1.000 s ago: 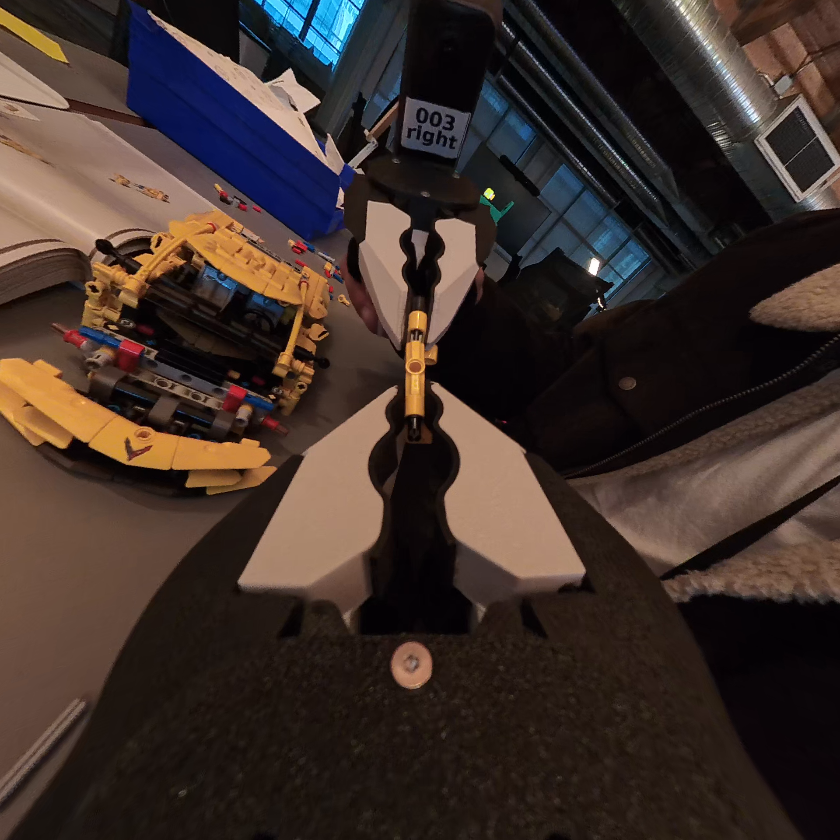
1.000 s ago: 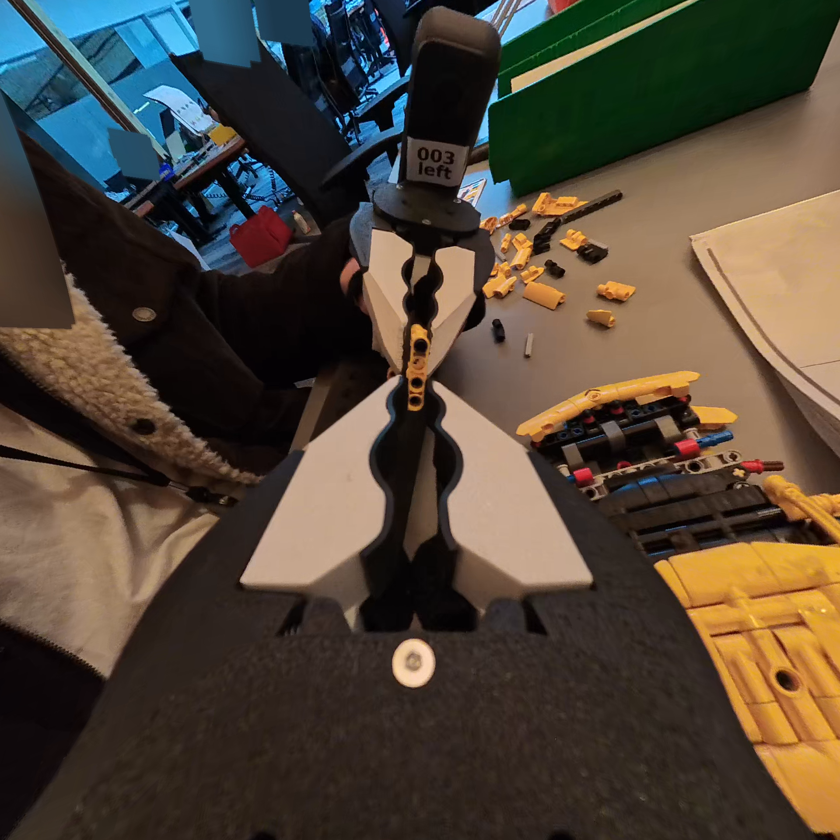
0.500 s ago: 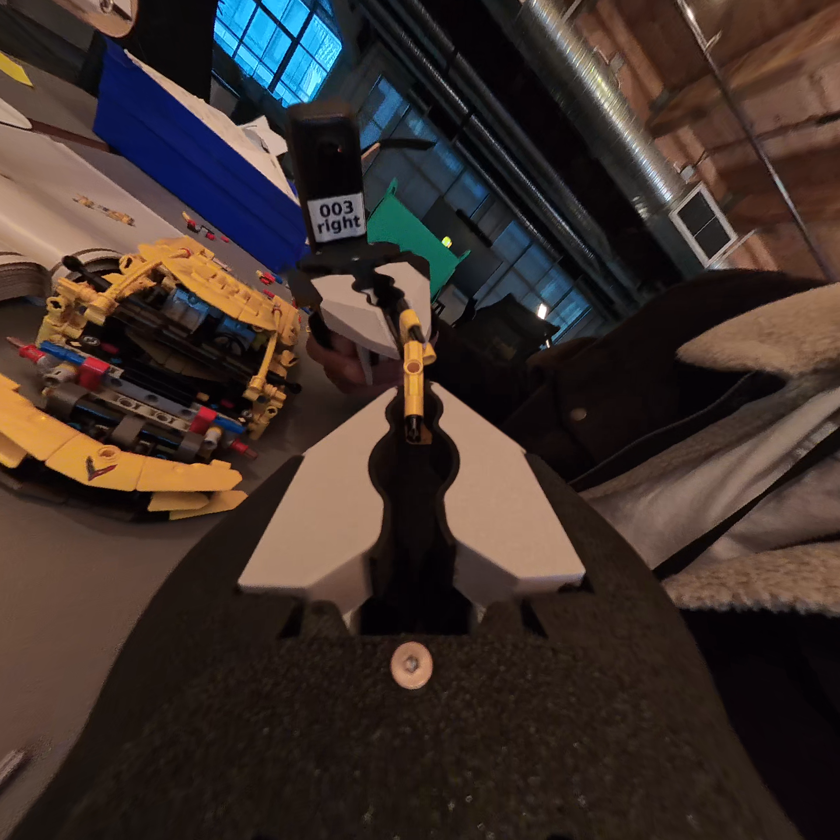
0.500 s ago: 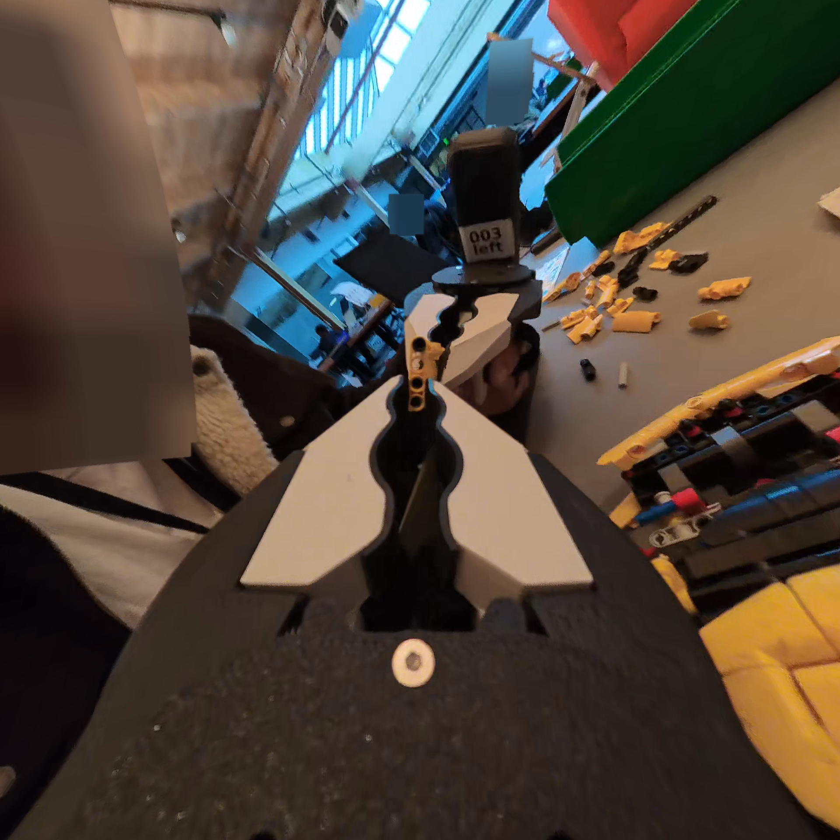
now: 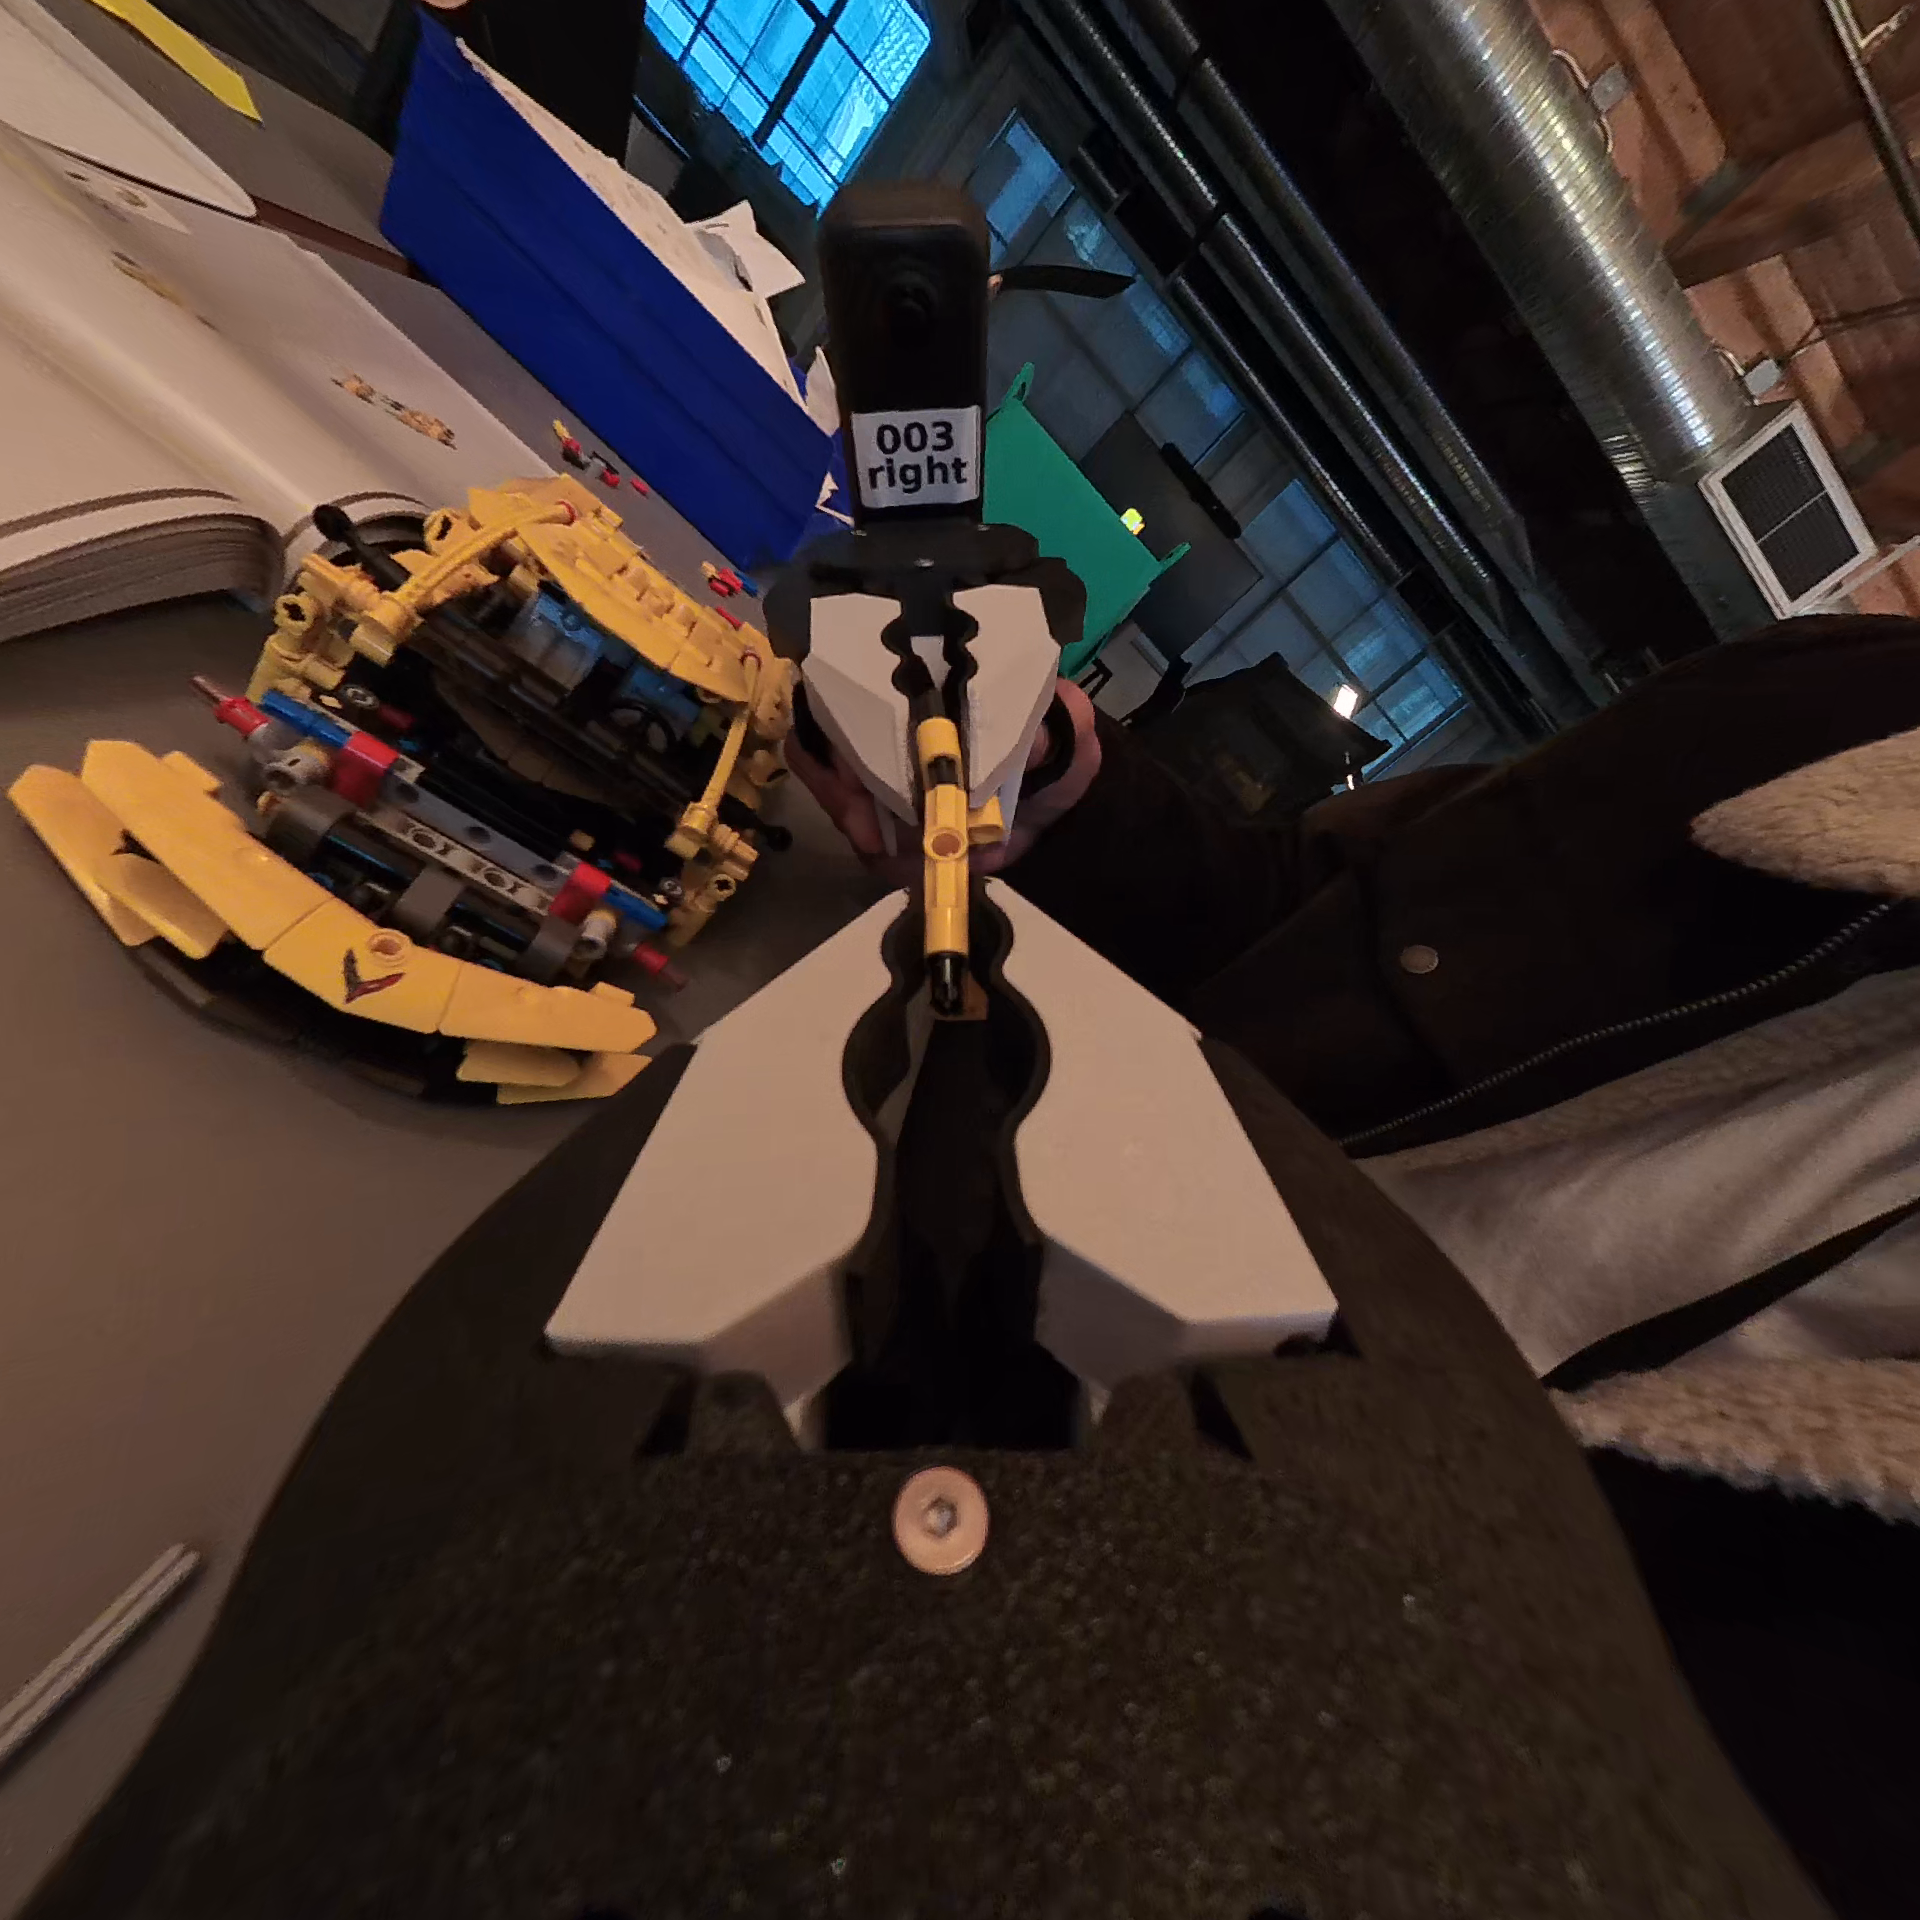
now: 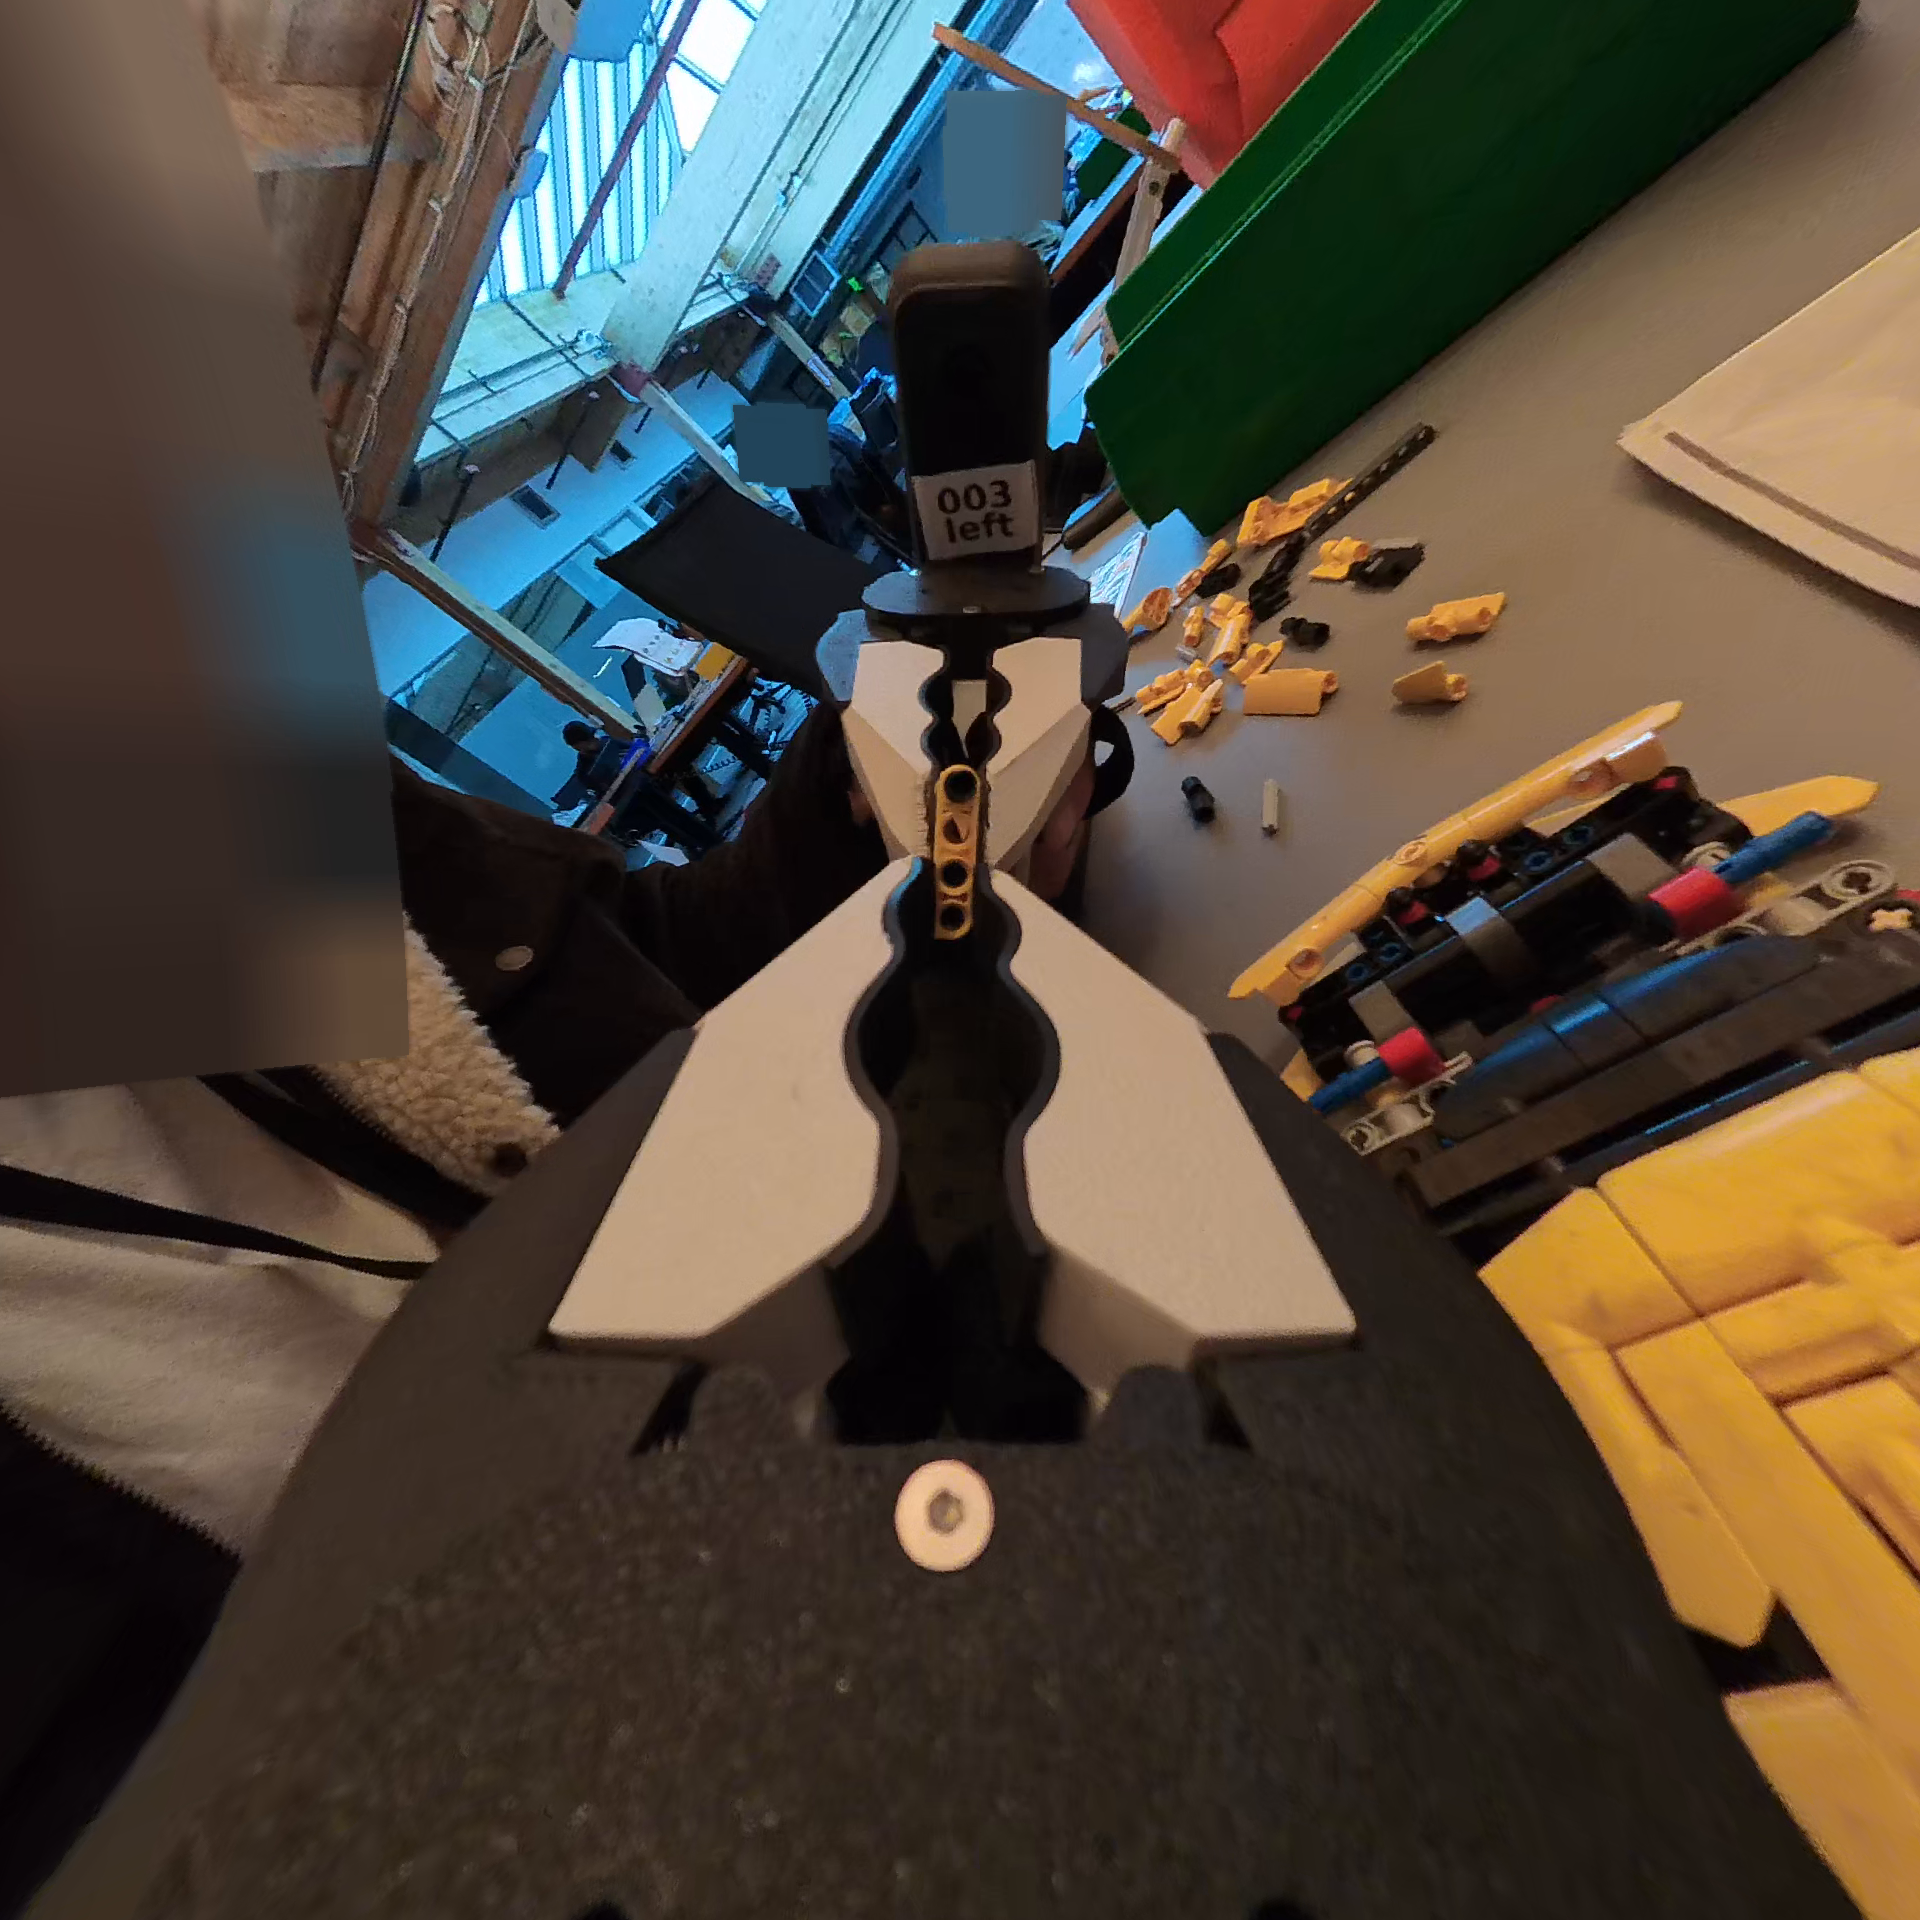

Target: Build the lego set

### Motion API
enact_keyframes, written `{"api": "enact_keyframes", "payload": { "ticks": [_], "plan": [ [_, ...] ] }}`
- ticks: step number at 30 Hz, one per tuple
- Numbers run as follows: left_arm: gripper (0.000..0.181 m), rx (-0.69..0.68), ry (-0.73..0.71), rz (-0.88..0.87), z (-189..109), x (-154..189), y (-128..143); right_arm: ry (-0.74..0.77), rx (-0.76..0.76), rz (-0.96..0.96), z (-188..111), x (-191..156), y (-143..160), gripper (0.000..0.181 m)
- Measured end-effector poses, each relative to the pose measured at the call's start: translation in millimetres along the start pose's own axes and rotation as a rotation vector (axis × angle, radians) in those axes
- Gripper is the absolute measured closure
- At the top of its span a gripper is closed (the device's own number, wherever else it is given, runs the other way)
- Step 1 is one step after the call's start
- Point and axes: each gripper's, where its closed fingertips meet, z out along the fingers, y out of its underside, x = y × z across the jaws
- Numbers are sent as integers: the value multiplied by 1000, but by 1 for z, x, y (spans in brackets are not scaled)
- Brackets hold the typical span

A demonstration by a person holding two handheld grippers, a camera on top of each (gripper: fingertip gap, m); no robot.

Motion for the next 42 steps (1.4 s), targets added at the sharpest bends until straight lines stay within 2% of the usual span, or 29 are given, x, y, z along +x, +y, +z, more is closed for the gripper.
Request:
{"api": "enact_keyframes", "payload": {
  "ticks": [7, 11, 16, 19, 22, 24, 26, 28, 30, 31, 33, 35, 37, 40, 42],
  "plan": [
    [176, 7, -56, -6, 1, -8, 0, 91, 2, -27, -1, 9, 1, 174],
    [175, 19, -38, 16, 1, -3, -2, 15, 11, 46, 0, 3, 0, 174],
    [175, 21, -72, 50, 2, -5, -2, 3, 17, 71, 0, 6, 0, 174],
    [175, 49, -36, 16, -1, -4, -7, 71, -14, -45, 2, 5, -6, 174],
    [174, 87, -27, -7, -3, -5, -12, 187, -40, -283, 1, 4, -13, 174],
    [175, 139, -17, -38, -9, -7, -20, 251, -39, -410, 1, 3, -14, 165],
    [174, 178, -7, -63, -13, -8, -25, 302, -38, -517, 1, 2, -14, 149],
    [175, 185, -9, -59, -13, -8, -26, 383, -35, -571, 3, 4, -15, 152],
    [174, 176, -30, -47, -13, -9, -25, 408, -35, -602, 1, 5, -15, 181],
    [174, 184, -42, -41, -16, -10, -26, 445, -39, -599, -5, 10, -17, 181],
    [175, 194, -62, -30, -21, -12, -28, 441, -72, -576, -15, 11, -13, 159],
    [175, 156, -74, -14, -18, -12, -22, 535, -56, -544, -41, 17, -14, 156],
    [175, 69, -123, 47, -11, -13, -11, 581, -81, -470, -65, 19, 3, 165],
    [174, -94, -138, 108, 2, -12, 11, 563, -252, -370, -63, 24, 64, 158],
    [174, -238, -151, 122, 8, -16, 31, 618, -292, -396, -58, 34, 84, 158]
  ]
}}
